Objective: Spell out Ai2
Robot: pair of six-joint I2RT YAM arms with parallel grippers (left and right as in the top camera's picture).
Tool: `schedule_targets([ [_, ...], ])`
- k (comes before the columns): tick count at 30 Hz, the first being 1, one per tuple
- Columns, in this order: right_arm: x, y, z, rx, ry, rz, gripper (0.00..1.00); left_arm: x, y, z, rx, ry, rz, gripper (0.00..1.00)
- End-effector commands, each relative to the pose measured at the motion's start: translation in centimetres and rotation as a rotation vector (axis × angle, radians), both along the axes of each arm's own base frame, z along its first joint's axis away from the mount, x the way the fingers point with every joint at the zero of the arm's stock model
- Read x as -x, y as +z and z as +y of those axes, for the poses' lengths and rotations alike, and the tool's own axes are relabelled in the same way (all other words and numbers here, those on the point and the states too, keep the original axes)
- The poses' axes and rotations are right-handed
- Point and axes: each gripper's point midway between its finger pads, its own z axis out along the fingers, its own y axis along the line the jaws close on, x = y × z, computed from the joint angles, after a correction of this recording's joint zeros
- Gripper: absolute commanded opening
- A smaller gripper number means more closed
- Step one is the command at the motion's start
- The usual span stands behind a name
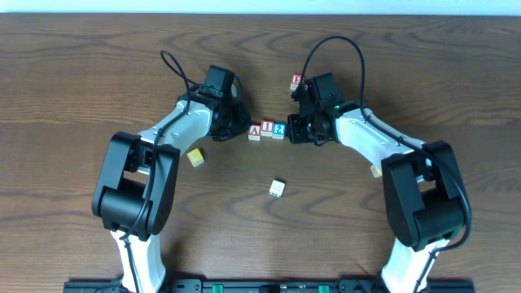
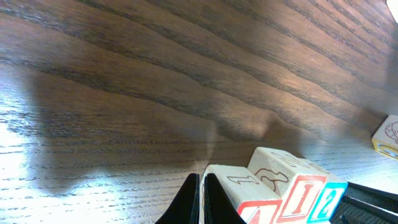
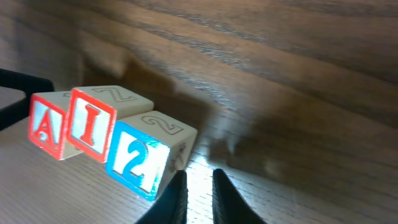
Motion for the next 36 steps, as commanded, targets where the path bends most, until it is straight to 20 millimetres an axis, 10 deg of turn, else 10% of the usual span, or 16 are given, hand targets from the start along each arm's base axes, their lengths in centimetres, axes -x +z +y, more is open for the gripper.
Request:
schedule_targets([
  [1,-1.0,0.1,-1.2,0.025,-0.038,-0.012,0.02,0.1,-1.2,1.1,-0.06,0.026,0.011,0.06],
  [14,-2.1,2.3,-2.6,0.069,-0.034,0.0,0.01,2.2,-0.2,3.0,-0.173,-0.032,0.041,0.06],
  [25,-2.3,4.8,-3.2,0.062,-0.043,-0.029,0.01,5.7,0.5,-1.3,-0.297,-0.217,-0.011,0.06],
  [36,-2.2,5.0,-3.4,0.066,-0.04,-0.028,0.01,4.5,0.7,-1.6,-0.351,-0.215,-0.091,0.06],
])
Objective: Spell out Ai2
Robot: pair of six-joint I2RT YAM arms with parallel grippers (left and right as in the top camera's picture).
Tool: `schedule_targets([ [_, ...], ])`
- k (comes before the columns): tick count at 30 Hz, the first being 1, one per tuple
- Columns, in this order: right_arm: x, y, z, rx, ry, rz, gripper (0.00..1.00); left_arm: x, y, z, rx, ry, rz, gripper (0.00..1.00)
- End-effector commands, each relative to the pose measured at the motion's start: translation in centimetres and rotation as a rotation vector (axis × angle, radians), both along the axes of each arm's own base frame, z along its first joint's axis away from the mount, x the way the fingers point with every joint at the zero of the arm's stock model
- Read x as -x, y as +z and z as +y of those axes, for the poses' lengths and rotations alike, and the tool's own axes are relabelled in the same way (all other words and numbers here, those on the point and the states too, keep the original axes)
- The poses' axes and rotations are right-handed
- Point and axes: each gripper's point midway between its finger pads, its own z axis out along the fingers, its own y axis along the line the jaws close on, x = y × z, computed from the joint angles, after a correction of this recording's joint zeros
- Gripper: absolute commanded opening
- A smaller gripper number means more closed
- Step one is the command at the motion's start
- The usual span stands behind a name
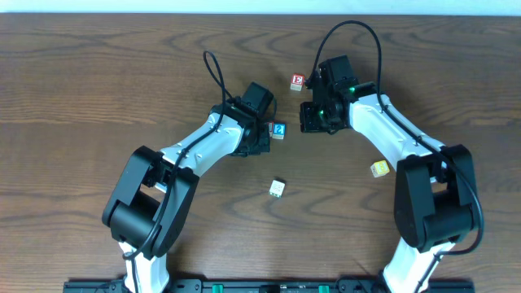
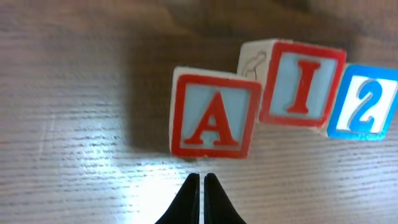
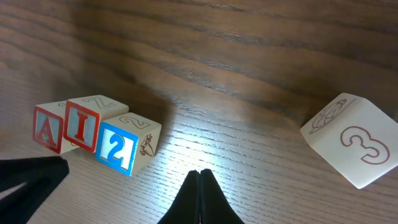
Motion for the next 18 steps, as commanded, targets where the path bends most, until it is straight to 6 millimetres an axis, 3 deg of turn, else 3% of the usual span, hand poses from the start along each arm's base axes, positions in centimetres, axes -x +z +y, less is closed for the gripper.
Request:
schedule_targets([
  [1,-0.9,1.8,-0.2,-0.003,0.005,-0.052,0.01,-0.7,0.6,0.7,-0.035,-0.01,-0.052,0.06],
  [18,-0.9,1.8,-0.2,-0.002,0.008,-0.053,0.01,-1.8,0.6,0.1,-0.017,-0.01,-0.094,0.06],
])
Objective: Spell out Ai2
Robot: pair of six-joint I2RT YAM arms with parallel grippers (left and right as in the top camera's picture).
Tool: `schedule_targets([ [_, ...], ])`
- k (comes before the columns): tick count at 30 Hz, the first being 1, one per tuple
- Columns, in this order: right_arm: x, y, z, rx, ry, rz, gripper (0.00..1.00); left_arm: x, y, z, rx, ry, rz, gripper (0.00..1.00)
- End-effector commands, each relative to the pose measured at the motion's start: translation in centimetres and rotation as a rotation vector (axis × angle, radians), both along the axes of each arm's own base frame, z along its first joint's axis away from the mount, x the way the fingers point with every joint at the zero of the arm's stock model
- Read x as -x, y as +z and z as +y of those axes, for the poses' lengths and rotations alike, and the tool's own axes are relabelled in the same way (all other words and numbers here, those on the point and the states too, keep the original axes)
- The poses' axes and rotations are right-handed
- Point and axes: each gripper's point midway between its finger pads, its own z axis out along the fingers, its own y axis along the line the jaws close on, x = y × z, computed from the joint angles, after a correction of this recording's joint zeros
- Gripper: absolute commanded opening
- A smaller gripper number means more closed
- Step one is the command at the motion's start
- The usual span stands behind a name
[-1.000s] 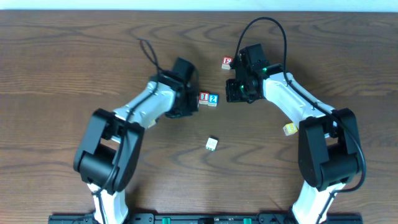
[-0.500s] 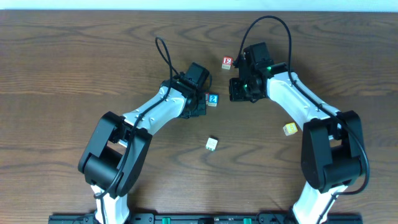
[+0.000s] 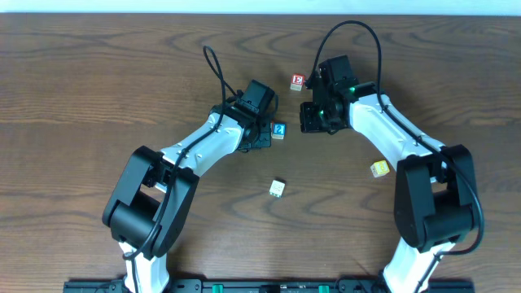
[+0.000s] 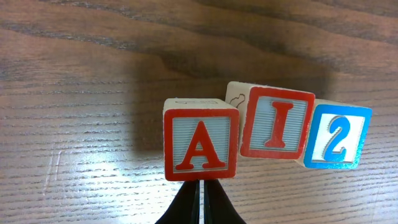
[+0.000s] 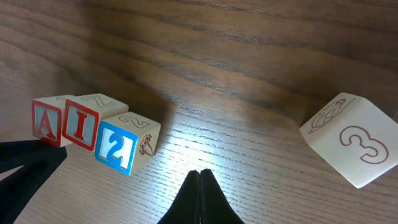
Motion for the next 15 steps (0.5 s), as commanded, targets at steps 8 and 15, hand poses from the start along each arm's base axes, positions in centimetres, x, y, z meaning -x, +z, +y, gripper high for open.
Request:
schedule_targets([
  [8,-0.89,1.83,-0.14,-0.004,0.005,-0.053,0.01,-0.46,0.19,0.76,-0.037,0.007,-0.032,0.06],
  [15,-0.89,1.83,-0.14,-0.004,0.005,-0.053,0.01,-0.26,0.15,0.72,-0.038,-0.007,-0.026,0.06],
])
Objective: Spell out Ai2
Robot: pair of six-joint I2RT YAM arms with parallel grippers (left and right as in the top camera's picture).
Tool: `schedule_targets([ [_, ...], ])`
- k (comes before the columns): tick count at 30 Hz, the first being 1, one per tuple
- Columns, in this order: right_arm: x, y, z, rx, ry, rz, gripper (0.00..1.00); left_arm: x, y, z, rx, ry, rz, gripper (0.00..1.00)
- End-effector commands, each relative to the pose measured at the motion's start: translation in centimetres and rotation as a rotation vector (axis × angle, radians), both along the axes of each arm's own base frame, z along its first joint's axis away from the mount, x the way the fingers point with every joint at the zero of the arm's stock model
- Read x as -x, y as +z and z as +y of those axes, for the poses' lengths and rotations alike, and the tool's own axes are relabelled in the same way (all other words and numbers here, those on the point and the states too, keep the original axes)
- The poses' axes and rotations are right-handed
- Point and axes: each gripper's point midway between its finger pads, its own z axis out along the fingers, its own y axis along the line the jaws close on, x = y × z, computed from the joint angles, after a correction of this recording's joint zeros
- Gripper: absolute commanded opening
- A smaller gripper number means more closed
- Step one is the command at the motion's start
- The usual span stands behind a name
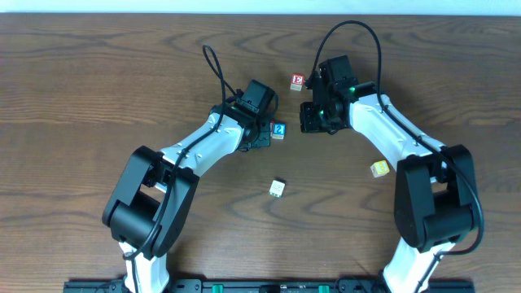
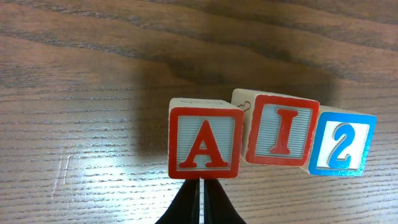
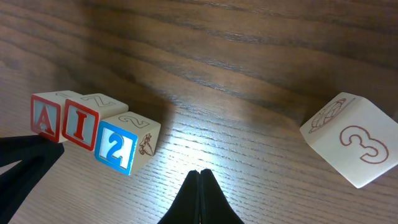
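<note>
Three letter blocks stand in a row on the wooden table: red A (image 2: pixel 205 146), red I (image 2: pixel 281 132) and blue 2 (image 2: pixel 341 146). They read A, I, 2 from left to right, close together, with the I set slightly back. My left gripper (image 2: pixel 201 186) is shut and empty, its tips just in front of the A block. The right wrist view shows the same row, A (image 3: pixel 45 118), I (image 3: pixel 79 124) and 2 (image 3: pixel 118 149). My right gripper (image 3: pixel 200 177) is shut and empty, off to the right of the 2. From overhead only the 2 (image 1: pixel 279 130) shows; my left wrist covers the others.
A white block with a red 3 (image 3: pixel 351 149) lies right of my right gripper, seen overhead as a red-faced block (image 1: pixel 297 81). A yellow block (image 1: pixel 378 168) lies beside the right arm. A small white block (image 1: pixel 278 188) sits nearer the table's front.
My left gripper has shifted slightly, so the row sits a little further right in its view. The blocks and the right arm have not moved.
At first both grippers stood low at either end of the row, the left shut beside the A and the right slightly open by the 2. Then the right was shut and further back, and the left looked down on the row. Both have held there since.
</note>
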Motion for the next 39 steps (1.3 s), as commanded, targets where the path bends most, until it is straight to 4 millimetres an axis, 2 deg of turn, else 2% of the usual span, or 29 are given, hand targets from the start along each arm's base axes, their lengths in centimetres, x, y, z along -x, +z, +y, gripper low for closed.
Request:
schedule_targets([
  [1,-0.9,1.9,-0.1,-0.004,0.005,-0.054,0.01,0.2,0.2,0.5,-0.021,-0.013,-0.004,0.06],
  [3,-0.9,2.1,-0.1,-0.005,0.008,-0.06,0.01,0.7,0.8,0.8,-0.027,-0.013,0.006,0.06],
  [6,-0.9,3.5,-0.2,-0.01,0.011,-0.089,0.01,1.1,3.7,1.7,-0.037,-0.001,-0.027,0.06],
  [8,-1.0,5.4,-0.4,-0.006,0.004,-0.132,0.01,1.1,7.1,2.5,-0.044,0.008,-0.097,0.06],
  [12,0.0,10.8,-1.7,0.022,-0.021,-0.236,0.01,2.0,13.9,5.4,-0.085,0.038,-0.247,0.06],
  [15,2.7,15.0,-2.5,0.025,-0.025,-0.283,0.01,4.5,18.0,7.4,-0.088,0.042,-0.3,0.06],
  [19,7.6,18.9,-3.5,0.043,-0.012,-0.324,0.01,8.2,21.8,10.5,-0.099,0.052,-0.375,0.06],
  [22,12.1,21.4,-4.0,0.048,0.005,-0.404,0.01,11.3,23.6,12.6,-0.083,0.046,-0.452,0.06],
  [24,14.9,22.3,-4.1,0.009,0.004,-0.458,0.02,13.3,24.0,13.7,-0.053,0.05,-0.496,0.06],
  [26,17.5,22.4,-4.4,-0.026,0.006,-0.499,0.02,15.2,23.5,14.1,-0.002,0.035,-0.515,0.05],
  [29,20.1,22.2,-5.0,-0.085,-0.019,-0.532,0.01,17.4,22.2,13.6,0.08,-0.01,-0.506,0.06],
  [30,20.8,22.3,-5.3,-0.113,-0.039,-0.54,0.06,17.9,22.0,13.6,0.101,-0.009,-0.505,0.06],
  [31,21.4,22.5,-5.5,-0.136,-0.056,-0.548,0.25,18.2,21.9,13.5,0.119,-0.011,-0.506,0.08],
  [32,21.9,22.8,-5.7,-0.154,-0.071,-0.555,0.5,18.4,22.1,13.5,0.133,-0.007,-0.511,0.19],
  [33,22.4,23.0,-6.0,-0.17,-0.09,-0.556,0.99,18.6,22.3,13.3,0.15,-0.013,-0.515,0.47],
  [34,22.7,23.1,-6.2,-0.183,-0.104,-0.555,0.99,18.7,22.4,13.2,0.164,-0.013,-0.518,0.67],
  [35,22.9,23.2,-6.3,-0.194,-0.119,-0.551,0.99,18.7,22.5,13.2,0.176,0.003,-0.516,0.98],
  [39,23.2,23.1,-6.4,-0.194,-0.122,-0.548,0.99,18.8,22.4,13.0,0.202,0.024,-0.499,0.95],
])
